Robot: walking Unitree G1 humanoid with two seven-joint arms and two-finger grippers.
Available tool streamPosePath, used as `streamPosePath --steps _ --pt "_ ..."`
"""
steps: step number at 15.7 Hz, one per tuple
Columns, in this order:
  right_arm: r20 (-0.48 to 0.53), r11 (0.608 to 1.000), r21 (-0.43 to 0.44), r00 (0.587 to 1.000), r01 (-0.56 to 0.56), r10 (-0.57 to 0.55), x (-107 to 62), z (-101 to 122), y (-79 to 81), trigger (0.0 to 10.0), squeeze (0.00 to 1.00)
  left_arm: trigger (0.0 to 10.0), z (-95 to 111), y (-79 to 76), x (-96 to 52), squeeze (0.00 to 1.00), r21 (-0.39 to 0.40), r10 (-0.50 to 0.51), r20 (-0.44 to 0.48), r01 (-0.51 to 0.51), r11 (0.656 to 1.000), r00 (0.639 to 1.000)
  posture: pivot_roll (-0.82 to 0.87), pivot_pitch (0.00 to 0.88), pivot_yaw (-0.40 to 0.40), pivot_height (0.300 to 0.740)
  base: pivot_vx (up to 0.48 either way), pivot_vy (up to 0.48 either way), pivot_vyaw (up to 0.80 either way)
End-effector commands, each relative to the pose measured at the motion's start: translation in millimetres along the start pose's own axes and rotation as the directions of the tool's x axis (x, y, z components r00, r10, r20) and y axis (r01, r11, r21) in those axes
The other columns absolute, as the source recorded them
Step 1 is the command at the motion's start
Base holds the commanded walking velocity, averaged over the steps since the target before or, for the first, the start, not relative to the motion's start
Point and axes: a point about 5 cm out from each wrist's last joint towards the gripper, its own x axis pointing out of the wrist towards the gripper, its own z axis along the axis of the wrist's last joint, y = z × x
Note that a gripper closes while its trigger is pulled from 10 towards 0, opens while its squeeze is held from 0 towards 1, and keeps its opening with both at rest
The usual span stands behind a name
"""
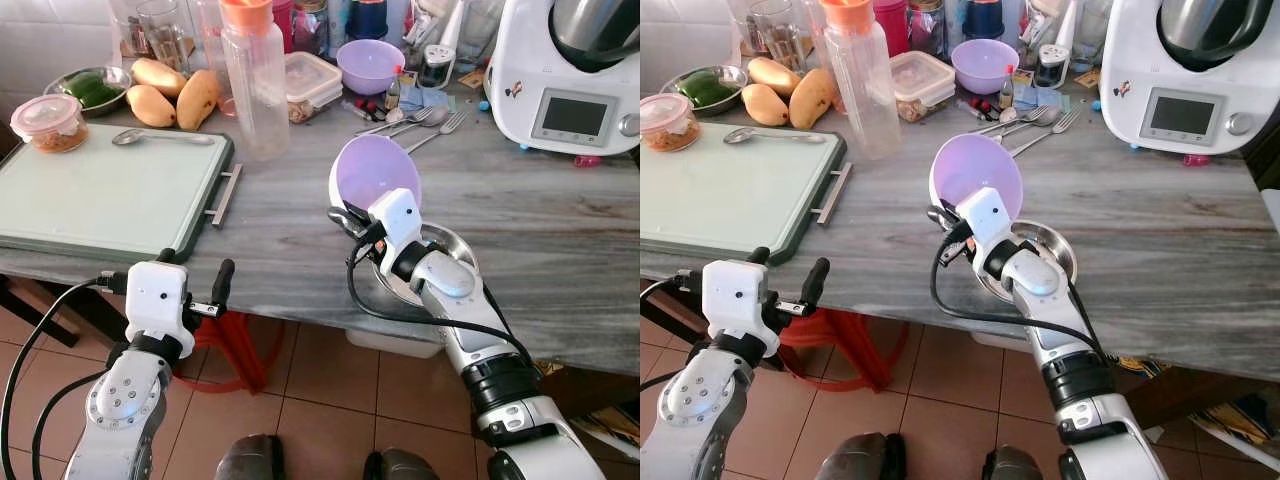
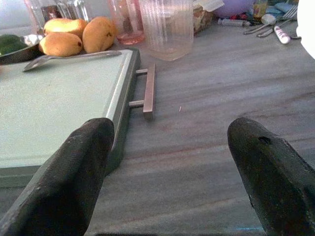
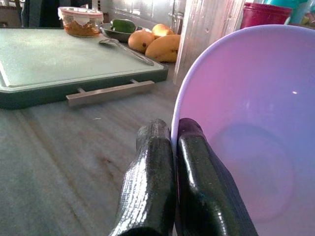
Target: Setting the table
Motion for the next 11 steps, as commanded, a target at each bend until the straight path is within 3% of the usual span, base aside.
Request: streamPosePath --steps 1,5,6,11 --pt "0.01 1.0 -0.016 1.0 -0.022 0.023 3.0 2.2 1.7 10.0 0.0 10.0 1.8 1.8 -1.5 0.0 0.012 0.0 -0.005 0.0 1.0 1.0 0.12 0.115 0.034 0.74 0.0 0.0 0.0" --pt "0.004 0.999 -0.013 1.0 -0.029 0.029 1.7 -2.4 3.4 10.0 0.0 10.0 -1.4 0.1 -1.5 0.0 0.007 -0.007 -0.032 0.007 1.0 0.999 0.12 0.113 0.033 0.74 0.0 0.0 0.0" --pt "0.003 0.999 -0.014 1.0 -0.029 0.029 1.6 -2.8 2.9 10.0 0.07 10.0 -1.5 -0.2 -1.8 0.0 0.005 -0.009 -0.034 0.009 1.0 0.999 0.12 0.114 0.032 0.74 0.0 0.0 0.0" --pt "0.002 0.999 -0.022 1.0 -0.023 0.023 4.2 -4.1 0.0 10.0 0.07 10.0 -2.4 -1.0 -2.0 0.0 -0.004 -0.016 -0.047 0.016 1.0 0.999 0.12 0.115 0.033 0.74 0.0 0.0 0.0"
